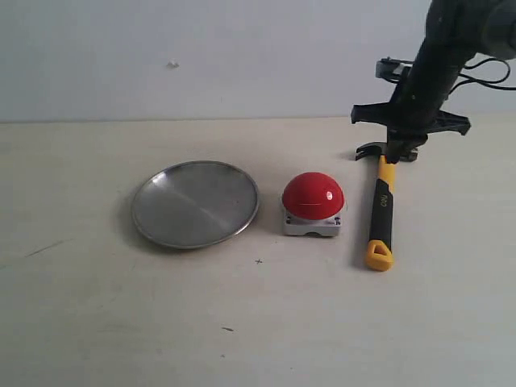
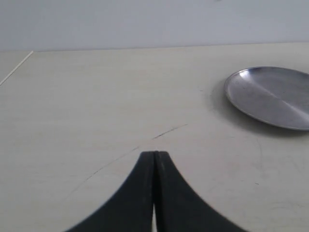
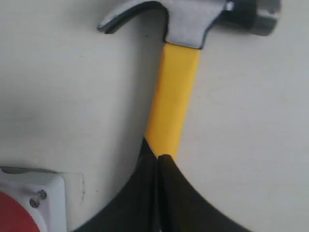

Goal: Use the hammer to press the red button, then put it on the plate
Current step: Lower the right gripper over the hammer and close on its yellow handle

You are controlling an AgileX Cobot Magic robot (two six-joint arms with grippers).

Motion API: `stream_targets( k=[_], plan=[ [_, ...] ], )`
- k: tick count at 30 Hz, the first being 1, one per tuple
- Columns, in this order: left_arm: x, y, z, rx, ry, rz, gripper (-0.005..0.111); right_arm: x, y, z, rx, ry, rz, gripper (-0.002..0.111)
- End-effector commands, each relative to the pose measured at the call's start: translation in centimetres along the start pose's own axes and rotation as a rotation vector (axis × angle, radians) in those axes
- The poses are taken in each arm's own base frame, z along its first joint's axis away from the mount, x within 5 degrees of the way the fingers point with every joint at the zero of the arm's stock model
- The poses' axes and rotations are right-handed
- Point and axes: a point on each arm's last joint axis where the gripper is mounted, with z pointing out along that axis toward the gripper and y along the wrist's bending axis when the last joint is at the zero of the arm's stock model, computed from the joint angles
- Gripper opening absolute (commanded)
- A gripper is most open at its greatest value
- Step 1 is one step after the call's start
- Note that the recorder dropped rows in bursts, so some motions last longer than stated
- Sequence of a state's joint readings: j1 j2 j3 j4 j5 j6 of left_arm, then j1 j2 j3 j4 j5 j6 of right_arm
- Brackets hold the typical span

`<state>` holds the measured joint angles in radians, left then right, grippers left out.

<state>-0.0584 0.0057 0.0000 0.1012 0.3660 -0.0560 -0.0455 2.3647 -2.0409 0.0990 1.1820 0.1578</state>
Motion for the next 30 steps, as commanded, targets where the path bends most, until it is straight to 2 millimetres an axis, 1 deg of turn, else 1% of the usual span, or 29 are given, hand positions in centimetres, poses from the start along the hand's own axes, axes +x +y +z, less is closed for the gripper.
stream_targets(
  k=[1, 3, 4, 5, 11, 15, 21, 25, 30],
  plan=[
    [-0.1, 0.0, 0.0, 0.003, -0.009, -0.012, 0.0, -0.8, 1.0, 0.8, -0.009, 0.001, 0.016, 0.019],
    [-0.1, 0.0, 0.0, 0.003, -0.009, -0.012, 0.0, -1.1, 1.0, 1.3, -0.008, 0.004, 0.048, 0.032],
    [-0.1, 0.0, 0.0, 0.003, -0.009, -0.012, 0.0, -1.1, 1.0, 1.7, -0.001, 0.011, 0.06, 0.038],
    [-0.1, 0.0, 0.0, 0.003, -0.009, -0.012, 0.0, -1.1, 0.8, 1.9, 0.01, 0.013, 0.056, 0.04],
    [-0.1, 0.0, 0.0, 0.003, -0.009, -0.012, 0.0, -1.2, 0.1, 1.9, 0.085, -0.003, 0.071, 0.041],
    [-0.1, 0.0, 0.0, 0.003, -0.009, -0.012, 0.0, -1.1, 0.0, 2.6, 0.094, 0.008, 0.085, 0.041],
    [-0.1, 0.0, 0.0, 0.003, -0.009, -0.012, 0.0, -1.0, -0.5, 4.4, 0.104, 0.042, 0.115, 0.041],
    [-0.1, 0.0, 0.0, 0.003, -0.009, -0.012, 0.0, -1.4, -0.6, 5.3, 0.089, 0.002, 0.146, 0.041],
    [-0.1, 0.0, 0.0, 0.003, -0.009, -0.012, 0.0, -1.5, -0.5, 5.3, 0.082, -0.009, 0.19, 0.041]
  ],
)
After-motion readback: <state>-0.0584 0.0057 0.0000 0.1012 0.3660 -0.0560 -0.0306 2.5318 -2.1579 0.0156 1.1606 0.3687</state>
